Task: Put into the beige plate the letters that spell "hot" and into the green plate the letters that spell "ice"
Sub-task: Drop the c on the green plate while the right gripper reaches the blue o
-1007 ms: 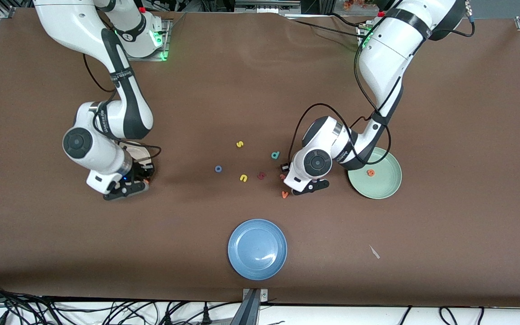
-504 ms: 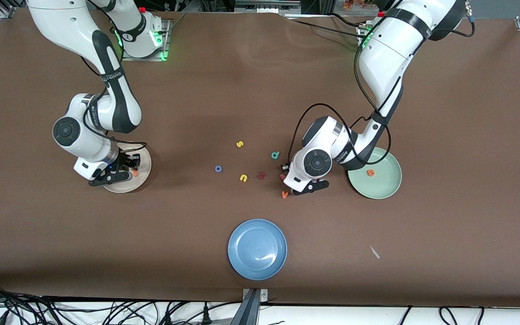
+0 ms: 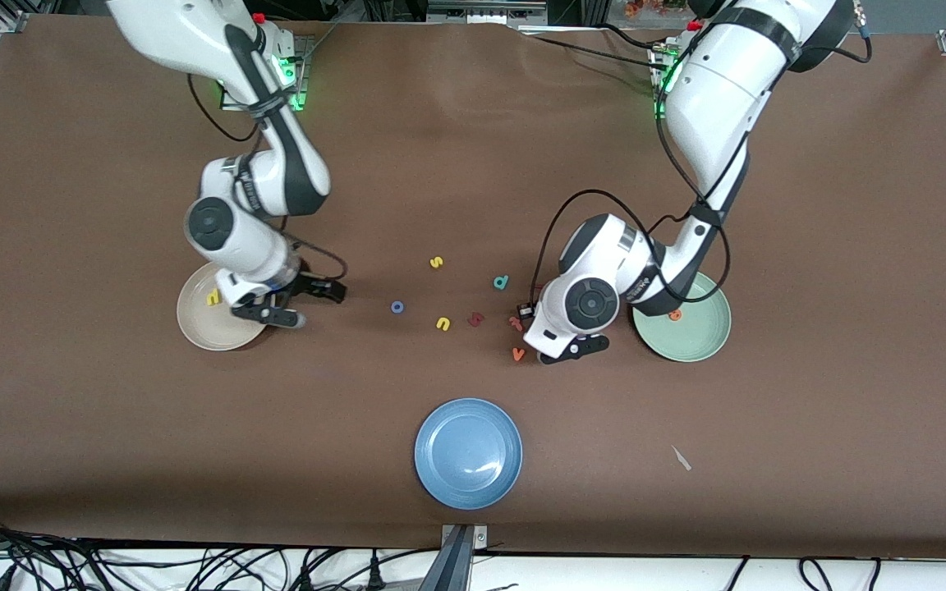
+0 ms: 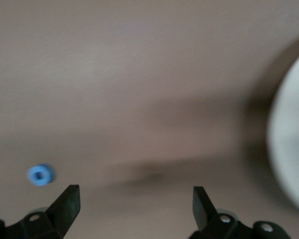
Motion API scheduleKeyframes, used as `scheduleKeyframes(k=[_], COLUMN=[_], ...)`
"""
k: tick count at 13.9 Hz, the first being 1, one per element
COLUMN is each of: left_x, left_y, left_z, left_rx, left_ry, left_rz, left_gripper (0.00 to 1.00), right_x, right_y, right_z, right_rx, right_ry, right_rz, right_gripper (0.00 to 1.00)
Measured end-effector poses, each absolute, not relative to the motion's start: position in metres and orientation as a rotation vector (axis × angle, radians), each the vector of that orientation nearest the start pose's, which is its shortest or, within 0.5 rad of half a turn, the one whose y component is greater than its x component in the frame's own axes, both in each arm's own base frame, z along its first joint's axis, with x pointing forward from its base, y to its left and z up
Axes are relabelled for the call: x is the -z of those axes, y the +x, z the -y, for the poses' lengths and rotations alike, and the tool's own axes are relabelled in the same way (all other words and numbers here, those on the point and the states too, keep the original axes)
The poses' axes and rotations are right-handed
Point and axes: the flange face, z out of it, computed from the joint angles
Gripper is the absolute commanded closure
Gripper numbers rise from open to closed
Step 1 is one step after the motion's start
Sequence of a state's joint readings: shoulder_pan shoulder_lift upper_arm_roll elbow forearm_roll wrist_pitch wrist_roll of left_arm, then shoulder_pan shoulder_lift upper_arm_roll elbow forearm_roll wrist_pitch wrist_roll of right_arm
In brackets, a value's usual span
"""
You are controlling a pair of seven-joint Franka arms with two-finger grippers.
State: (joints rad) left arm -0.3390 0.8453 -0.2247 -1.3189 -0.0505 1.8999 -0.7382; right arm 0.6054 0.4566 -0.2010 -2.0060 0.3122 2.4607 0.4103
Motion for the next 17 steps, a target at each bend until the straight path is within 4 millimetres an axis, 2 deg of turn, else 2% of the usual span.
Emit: scheduleKeyframes(k=[2, 4, 7, 10, 12, 17], left_x=[-0.249, -0.264, -0.258, -0.237, -0.221, -0.189], left_y=[0.637, 0.654, 0.671, 0.677, 0.67, 0.647], left_z=[0.333, 0.299, 0.232, 0.168, 0.155, 0.159], left_rx=[-0.52, -0.513, -0.585, -0.625, -0.654, -0.734], left_ry=[-3.118, -3.146, -3.151, -3.096, -3.041, -3.004], left_rz=[0.335, 0.254, 0.116, -0.023, -0.068, -0.104], left_gripper=[0.87, 0.87, 0.87, 0.87, 0.87, 0.87], right_x=[-0.228, -0.22, -0.197, -0.179, -0.175, -0.169], right_y=[0.553, 0.554, 0.55, 0.55, 0.553, 0.553], right_z=[-0.285, -0.32, -0.349, -0.366, -0.375, -0.375], right_rx=[-0.036, -0.015, 0.013, 0.022, 0.034, 0.029], right_ry=[-3.008, -3.009, -3.057, -3.071, -3.069, -3.078], right_rz=[-0.411, -0.48, -0.542, -0.567, -0.566, -0.563], right_gripper=[0.0, 0.0, 0.0, 0.01, 0.05, 0.33])
